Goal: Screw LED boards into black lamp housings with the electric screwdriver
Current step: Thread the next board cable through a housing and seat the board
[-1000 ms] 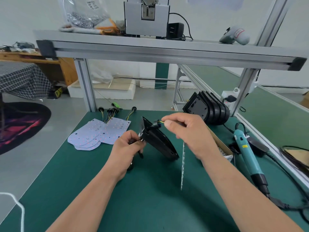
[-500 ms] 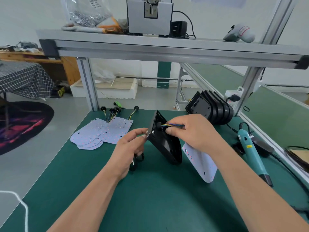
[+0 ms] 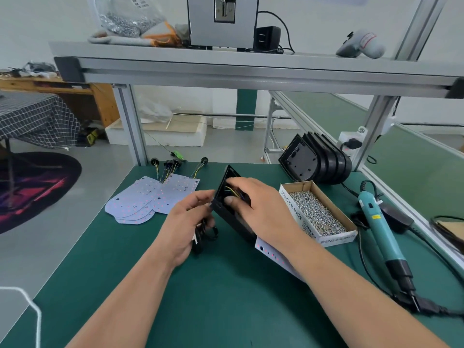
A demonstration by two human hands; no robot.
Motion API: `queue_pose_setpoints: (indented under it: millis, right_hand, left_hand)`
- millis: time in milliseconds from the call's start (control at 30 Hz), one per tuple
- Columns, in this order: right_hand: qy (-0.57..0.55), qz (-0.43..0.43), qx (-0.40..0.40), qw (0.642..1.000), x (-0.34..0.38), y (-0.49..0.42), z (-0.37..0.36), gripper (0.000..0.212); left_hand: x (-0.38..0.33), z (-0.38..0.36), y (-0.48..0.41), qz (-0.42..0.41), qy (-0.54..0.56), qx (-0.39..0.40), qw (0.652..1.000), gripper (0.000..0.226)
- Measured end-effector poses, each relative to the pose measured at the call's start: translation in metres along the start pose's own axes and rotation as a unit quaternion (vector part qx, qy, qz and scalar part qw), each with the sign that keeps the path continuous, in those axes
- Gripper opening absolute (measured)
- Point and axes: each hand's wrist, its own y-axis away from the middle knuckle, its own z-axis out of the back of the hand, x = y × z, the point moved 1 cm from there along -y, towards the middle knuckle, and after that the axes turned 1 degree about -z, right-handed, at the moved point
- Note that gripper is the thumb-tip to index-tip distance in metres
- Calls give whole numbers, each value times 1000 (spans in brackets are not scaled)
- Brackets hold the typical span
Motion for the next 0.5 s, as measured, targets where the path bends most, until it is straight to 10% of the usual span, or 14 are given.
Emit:
queue_pose_setpoints:
  millis: [500]
  right_hand:
    - [-130,-19,-46,990,2,-1,-8,20]
  left_hand:
    - [1,-7,4,7,58,8,998,31]
